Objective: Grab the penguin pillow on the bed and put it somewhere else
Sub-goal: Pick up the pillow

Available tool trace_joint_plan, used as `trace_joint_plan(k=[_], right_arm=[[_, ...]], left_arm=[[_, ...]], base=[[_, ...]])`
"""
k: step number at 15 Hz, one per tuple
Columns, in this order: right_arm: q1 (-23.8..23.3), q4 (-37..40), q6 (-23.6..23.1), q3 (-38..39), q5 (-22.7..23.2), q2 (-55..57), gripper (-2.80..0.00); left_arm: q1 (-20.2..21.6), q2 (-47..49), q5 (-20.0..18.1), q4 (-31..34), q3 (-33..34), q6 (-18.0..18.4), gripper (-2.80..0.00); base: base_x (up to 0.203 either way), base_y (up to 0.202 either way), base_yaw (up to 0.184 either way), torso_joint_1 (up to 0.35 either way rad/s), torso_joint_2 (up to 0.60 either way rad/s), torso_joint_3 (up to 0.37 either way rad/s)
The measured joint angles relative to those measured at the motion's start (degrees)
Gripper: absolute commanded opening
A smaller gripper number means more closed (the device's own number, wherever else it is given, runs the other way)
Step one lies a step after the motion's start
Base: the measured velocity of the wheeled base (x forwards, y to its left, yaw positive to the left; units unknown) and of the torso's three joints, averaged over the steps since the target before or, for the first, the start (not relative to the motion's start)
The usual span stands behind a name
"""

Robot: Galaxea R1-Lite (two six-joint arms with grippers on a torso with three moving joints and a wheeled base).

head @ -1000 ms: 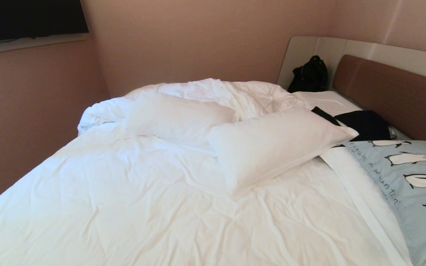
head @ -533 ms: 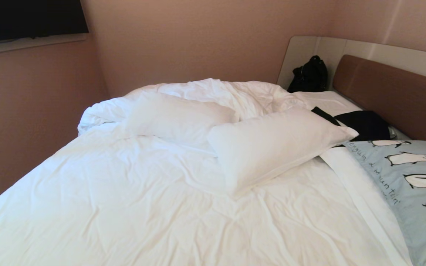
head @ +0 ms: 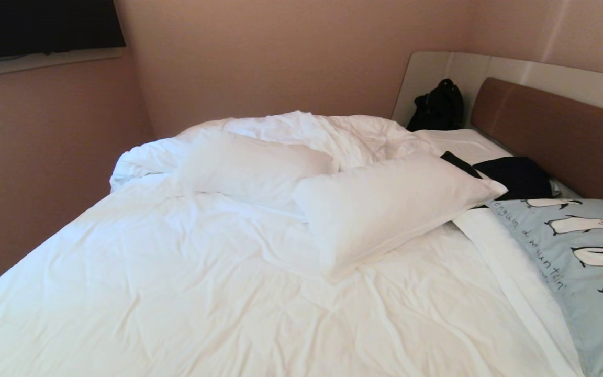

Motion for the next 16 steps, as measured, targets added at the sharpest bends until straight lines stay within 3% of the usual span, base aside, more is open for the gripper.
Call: trace_joint_plan(k=[8, 16], right_arm=[[0.0, -0.9, 0.1, 13.1, 6.3, -2.6, -2.80], [0.0, -0.3, -1.2, 21.3, 12.7, -2.7, -2.80]], left_arm=[[0.0, 0.0, 0.0, 0.0, 0.0, 0.0, -2.80], [0.0, 0.0, 0.0, 0.0, 0.0, 0.0, -2.80]], base=[[0.000, 0.000, 0.000, 0.000, 0.00, 0.000], [0.000, 0.000, 0.000, 0.000, 0.00, 0.000]])
